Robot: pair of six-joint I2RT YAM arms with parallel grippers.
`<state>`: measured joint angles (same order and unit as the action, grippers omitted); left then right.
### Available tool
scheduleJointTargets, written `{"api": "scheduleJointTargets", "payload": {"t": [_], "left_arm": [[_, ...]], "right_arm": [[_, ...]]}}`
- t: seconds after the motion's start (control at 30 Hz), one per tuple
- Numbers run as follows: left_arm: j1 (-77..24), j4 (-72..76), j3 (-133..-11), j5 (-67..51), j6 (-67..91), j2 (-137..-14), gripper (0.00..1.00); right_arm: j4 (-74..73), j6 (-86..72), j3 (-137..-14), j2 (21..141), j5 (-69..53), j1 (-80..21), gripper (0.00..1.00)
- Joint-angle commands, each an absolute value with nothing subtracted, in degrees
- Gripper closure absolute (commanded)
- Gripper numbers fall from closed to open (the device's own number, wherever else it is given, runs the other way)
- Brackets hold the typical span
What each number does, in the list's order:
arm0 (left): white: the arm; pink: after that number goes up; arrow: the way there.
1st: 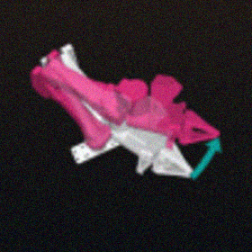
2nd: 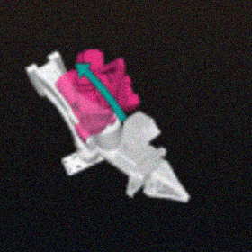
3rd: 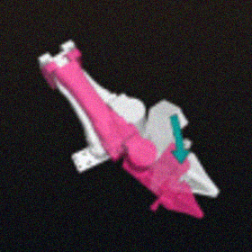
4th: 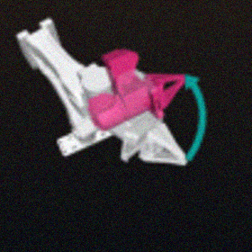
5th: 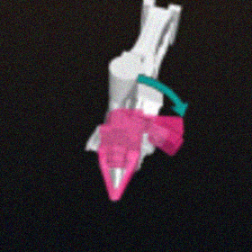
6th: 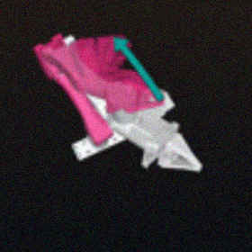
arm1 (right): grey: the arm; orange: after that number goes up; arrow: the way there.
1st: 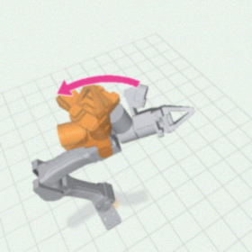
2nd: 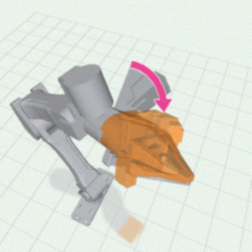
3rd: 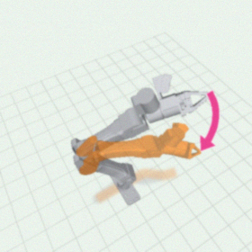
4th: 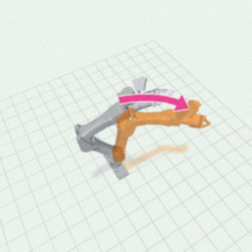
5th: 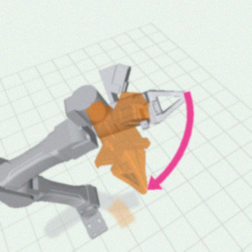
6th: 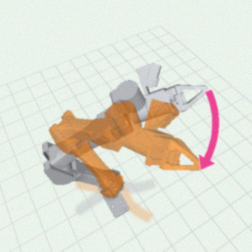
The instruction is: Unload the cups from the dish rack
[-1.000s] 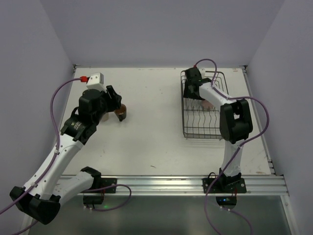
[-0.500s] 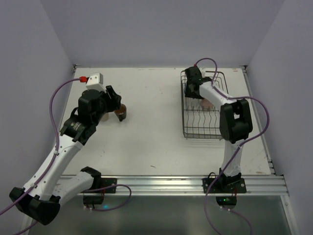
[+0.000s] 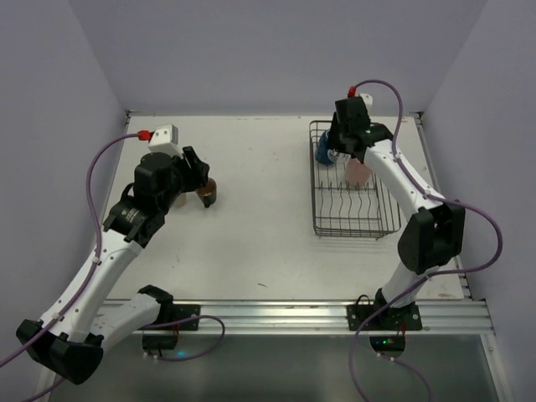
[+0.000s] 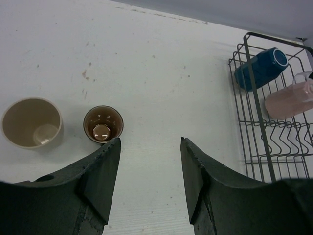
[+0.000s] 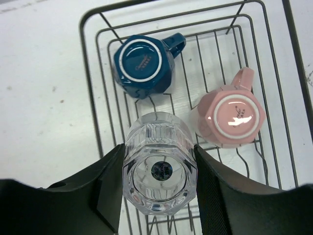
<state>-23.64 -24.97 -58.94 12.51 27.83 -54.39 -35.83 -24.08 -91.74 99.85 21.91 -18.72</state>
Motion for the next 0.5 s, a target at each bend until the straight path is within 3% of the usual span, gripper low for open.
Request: {"api": "scheduleJointTargets", "payload": {"t": [0.0,0.23,0.37,0.47], "left_arm": [[-23.3,-24.3,-62.0,7.4,25.1,-55.7,0.44],[-23.2,-13.3,-61.4,-18.9,25.9,-57.7,0.44],[-23.2,6.3,-55.6,-34.7,33.9,-57.7,0.42],[-23.2,17.5,-52.1,-39.4,42.8,-59.6,0.41]], "right_arm": [[-36.8,-22.9,-92.2,92.0,17.2,-18.5,1.00],[-33.5,-24.4,-88.0,81.9,-5.6,-18.5,1.00],[-26.1,-29.2,-81.5,76.3,-19.0,-18.5,1.00],[-18.7,-33.7,-76.7,72.8,-27.9,-18.5,1.00]]}}
